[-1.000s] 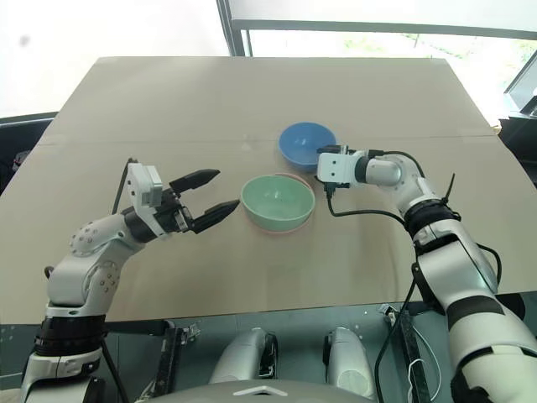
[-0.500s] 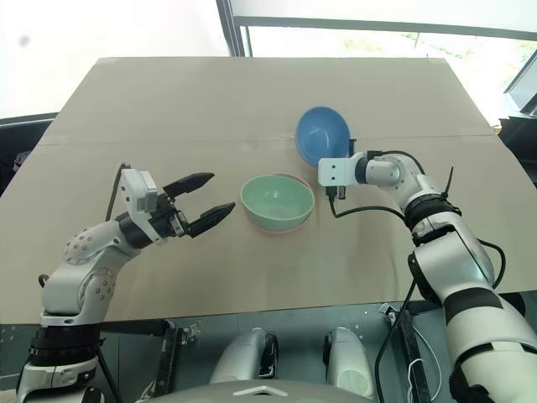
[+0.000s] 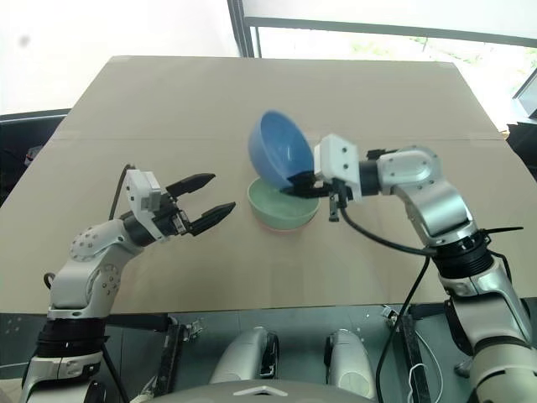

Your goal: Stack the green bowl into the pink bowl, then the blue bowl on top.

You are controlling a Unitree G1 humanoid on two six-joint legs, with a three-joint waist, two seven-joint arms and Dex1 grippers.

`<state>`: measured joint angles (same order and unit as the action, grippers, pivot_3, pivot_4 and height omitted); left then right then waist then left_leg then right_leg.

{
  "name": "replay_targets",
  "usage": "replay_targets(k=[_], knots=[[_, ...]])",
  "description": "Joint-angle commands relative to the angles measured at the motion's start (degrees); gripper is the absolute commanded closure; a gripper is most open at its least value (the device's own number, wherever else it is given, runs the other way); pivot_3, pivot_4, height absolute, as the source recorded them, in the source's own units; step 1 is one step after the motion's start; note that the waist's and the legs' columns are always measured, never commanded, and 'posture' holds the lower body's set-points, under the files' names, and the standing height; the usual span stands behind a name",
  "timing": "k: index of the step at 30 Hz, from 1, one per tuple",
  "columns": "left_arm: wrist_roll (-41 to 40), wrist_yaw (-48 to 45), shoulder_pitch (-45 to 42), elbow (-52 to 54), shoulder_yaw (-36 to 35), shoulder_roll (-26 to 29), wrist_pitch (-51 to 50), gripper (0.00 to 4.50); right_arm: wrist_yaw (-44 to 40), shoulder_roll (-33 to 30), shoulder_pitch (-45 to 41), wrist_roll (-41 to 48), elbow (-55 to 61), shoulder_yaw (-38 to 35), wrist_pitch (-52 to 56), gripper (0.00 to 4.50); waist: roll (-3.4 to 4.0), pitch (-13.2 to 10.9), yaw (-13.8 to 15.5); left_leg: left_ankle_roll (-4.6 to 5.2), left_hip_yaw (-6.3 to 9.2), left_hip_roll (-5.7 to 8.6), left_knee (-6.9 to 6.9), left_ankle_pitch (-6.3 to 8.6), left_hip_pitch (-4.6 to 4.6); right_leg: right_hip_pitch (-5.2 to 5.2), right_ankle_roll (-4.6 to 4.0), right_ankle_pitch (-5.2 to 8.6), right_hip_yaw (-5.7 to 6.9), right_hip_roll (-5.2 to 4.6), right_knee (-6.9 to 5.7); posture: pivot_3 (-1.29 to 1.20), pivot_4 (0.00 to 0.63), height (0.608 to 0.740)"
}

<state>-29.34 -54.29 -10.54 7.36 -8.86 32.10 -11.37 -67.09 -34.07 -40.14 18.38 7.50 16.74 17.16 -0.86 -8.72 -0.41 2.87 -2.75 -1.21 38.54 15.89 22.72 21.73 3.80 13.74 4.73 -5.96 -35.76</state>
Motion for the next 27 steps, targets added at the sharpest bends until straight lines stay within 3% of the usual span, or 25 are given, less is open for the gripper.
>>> replay_targets(k=[1,7,13,16,23,27], knots=[[0.0,-0.9,-1.1,0.2,-0.4,0.5,1.3,0.00,0.6,-1.1,1.3,-3.2,2.0,0.9,0.0,3.11,-0.02,0.0,0.1,0.00,0.02,0.01,0.00,0.00,0.01,0.00,0.00,0.00,0.01,0.00,0.00,0.00,0.150,0.740],[-0.5,-0.4,0.0,1.2,-1.1,0.4,1.0,0.00,3.8,-1.0,3.3,-2.3,4.4,-2.8,0.3,0.50,-0.02,0.0,0.1,0.02,0.01,0.01,-0.06,0.01,0.08,0.01,0.01,0.00,0.03,0.01,-0.03,0.00,0.150,0.740],[-0.3,2.7,2.8,3.3,-2.2,0.4,0.1,0.00,9.4,-1.9,11.6,9.2,12.4,-16.4,8.6,0.50,-0.03,0.0,0.8,0.03,0.03,0.01,-0.07,0.02,0.12,0.00,0.01,0.00,0.06,-0.01,-0.01,0.00,0.150,0.740],[-2.1,1.9,7.9,5.4,-5.5,1.0,1.3,0.00,9.9,-6.6,23.1,10.7,16.7,-24.9,10.3,0.50,-0.07,0.0,1.3,0.03,0.06,-0.01,-0.09,0.02,0.12,0.00,0.00,0.00,0.07,0.00,0.04,0.00,0.150,0.740],[-7.9,-1.8,17.6,9.5,-15.6,8.4,-3.7,0.00,10.0,-12.1,44.1,12.8,21.1,-42.4,11.2,0.50,-0.05,0.0,1.2,0.09,-0.03,-0.06,-0.09,0.06,-0.02,-0.04,0.00,0.01,-0.01,-0.01,0.23,0.00,0.150,0.740],[-10.6,-5.7,19.6,10.5,-17.9,12.1,-6.0,0.00,10.0,-12.5,50.3,14.7,23.7,-47.7,12.1,0.50,-0.02,0.1,1.2,0.09,-0.05,-0.05,-0.10,0.07,-0.16,-0.10,-0.01,0.02,-0.10,-0.03,0.12,0.00,0.150,0.740]])
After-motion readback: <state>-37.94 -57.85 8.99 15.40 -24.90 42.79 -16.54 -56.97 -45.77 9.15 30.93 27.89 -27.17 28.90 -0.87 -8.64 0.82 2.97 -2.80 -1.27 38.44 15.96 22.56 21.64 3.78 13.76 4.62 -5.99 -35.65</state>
